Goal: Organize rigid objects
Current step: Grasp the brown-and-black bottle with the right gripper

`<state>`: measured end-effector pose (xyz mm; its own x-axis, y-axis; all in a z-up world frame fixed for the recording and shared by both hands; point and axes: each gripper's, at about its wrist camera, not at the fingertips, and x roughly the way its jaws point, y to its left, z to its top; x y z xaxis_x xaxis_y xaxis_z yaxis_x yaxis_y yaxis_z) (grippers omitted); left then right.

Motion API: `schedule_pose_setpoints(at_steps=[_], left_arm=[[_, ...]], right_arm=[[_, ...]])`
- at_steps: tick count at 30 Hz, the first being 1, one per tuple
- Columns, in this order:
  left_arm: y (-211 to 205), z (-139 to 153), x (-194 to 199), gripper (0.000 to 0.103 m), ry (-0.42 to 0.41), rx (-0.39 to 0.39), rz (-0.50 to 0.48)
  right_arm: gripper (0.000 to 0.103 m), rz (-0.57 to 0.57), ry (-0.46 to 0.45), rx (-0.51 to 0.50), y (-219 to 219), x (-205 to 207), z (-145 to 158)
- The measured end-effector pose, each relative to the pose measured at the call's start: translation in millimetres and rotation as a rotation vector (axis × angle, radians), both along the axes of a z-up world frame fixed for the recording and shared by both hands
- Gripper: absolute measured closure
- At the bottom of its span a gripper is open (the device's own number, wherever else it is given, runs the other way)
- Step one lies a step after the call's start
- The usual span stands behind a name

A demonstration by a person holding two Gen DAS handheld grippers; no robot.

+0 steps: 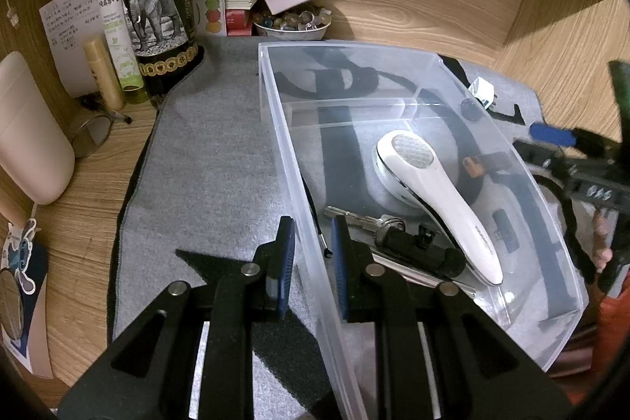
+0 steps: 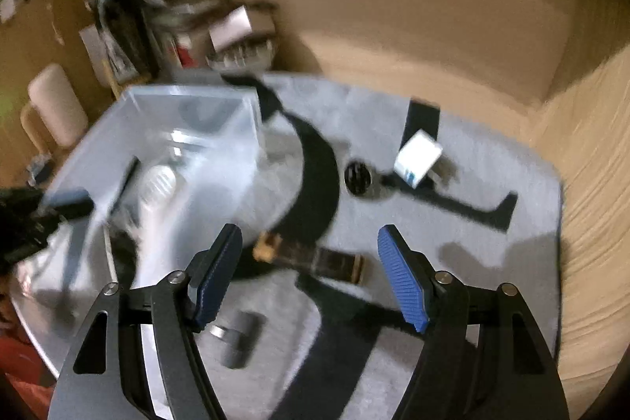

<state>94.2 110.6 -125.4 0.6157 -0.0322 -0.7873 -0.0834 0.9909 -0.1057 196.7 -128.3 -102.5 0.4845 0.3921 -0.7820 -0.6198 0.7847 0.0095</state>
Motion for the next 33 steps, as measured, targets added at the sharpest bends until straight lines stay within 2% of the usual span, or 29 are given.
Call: schedule_pose_setpoints(at_steps=[7,10,14,16,18,23,25,33], left_arm=[[0.3,-0.2,0.5,0.085,0.001,-0.002,0.003],[1.2,-0.4,1.1,0.085,0.001,-0.007,0.005],[2.1,-1.0,2.0,0.086,0.003,-0.012,0.004],[2.5,-1.8,2.5,0.085,0.005,-0.013,0.003],[3.0,-2.7,3.2,0.086,0.008,-0.014,0.003],[2.7,-3.0,4.3,0.086,0.009,-0.014,0.003],[2.6,-2.8,4.5,0.086,0.009,-0.014,0.003],[2.1,-3.0,4.2,0.086,0.008,-0.012,0.004]], right_arm=[[0.034,0.052,0.063,-0.076,14.2,13.9,-28.1],[0.028,0.053,0.055,-0.111,21.2,20.3,-34.7],[0.029,0.066,0.065,-0.118,24.6,24.6,-42.7],[0.035,0.067,0.059,-0.102,22.8,24.1,-41.5],[0.056,0.073,0.056,-0.097,22.0,22.6,-40.3],[0.078,0.064,0.043,-0.093,20.0,16.4,-38.0],[0.082,0.049,0.037,-0.084,15.4,13.9,-36.6],[0.083,0.011,-0.037,-0.043,6.1,3.8,-13.7]])
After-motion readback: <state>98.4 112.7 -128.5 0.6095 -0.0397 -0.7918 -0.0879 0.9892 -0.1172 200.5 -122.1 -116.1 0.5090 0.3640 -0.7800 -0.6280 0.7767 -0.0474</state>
